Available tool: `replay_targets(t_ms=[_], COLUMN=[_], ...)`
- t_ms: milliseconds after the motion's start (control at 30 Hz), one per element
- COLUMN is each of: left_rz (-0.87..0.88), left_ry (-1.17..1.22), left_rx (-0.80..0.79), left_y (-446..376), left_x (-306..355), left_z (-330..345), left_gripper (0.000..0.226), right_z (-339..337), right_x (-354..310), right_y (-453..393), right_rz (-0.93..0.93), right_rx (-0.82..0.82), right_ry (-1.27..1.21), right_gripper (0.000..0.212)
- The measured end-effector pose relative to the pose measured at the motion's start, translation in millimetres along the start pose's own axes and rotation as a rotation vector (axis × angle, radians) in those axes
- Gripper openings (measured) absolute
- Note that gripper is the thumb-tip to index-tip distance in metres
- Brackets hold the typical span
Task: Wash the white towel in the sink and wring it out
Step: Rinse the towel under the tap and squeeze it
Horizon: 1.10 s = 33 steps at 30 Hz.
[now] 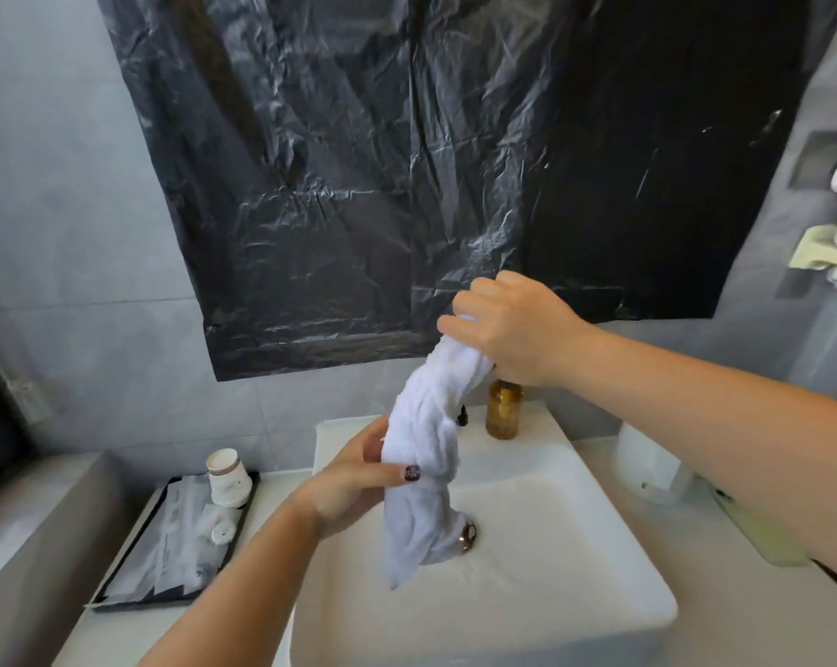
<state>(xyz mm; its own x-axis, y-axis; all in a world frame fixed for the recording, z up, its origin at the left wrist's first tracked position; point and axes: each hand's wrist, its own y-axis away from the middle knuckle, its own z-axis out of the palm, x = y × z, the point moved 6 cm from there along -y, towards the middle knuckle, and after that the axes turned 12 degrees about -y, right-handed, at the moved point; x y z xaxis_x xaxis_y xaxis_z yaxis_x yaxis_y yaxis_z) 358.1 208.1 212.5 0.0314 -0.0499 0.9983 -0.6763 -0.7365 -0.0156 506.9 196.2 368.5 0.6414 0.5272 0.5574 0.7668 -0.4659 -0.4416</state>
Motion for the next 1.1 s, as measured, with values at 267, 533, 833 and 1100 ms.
replay_targets(t_ms=[267, 533, 833, 1100], left_rz=[0.040, 0.000, -0.109, -0.196], left_ry=[-0.207, -0.021, -0.018, 0.227], left_rx=[-0.076, 0.103, 0.026, 0.151], left_y=[-40.7, -80.3, -90.2, -94.1], left_x=[61.2, 48.8, 51.4, 28.6], left_z=[26.3, 40.9, 58.4, 54.0], left_gripper=[0.058, 0.066, 0.033, 0.023], right_z=[7.8, 21.5, 47.3, 105.7], right_x=[-37.0, 27.9, -10.3, -10.7], right_y=[-18.5, 47.4, 111.5, 147.1], right_rz=[-0.375, 0.153, 0.308, 0.453], right_rx=[-0.068, 0.157, 0.494, 0.469], right_ry=[0.086, -0.551, -0.677, -0.508], right_gripper=[0.045, 0.078, 0.068, 0.106])
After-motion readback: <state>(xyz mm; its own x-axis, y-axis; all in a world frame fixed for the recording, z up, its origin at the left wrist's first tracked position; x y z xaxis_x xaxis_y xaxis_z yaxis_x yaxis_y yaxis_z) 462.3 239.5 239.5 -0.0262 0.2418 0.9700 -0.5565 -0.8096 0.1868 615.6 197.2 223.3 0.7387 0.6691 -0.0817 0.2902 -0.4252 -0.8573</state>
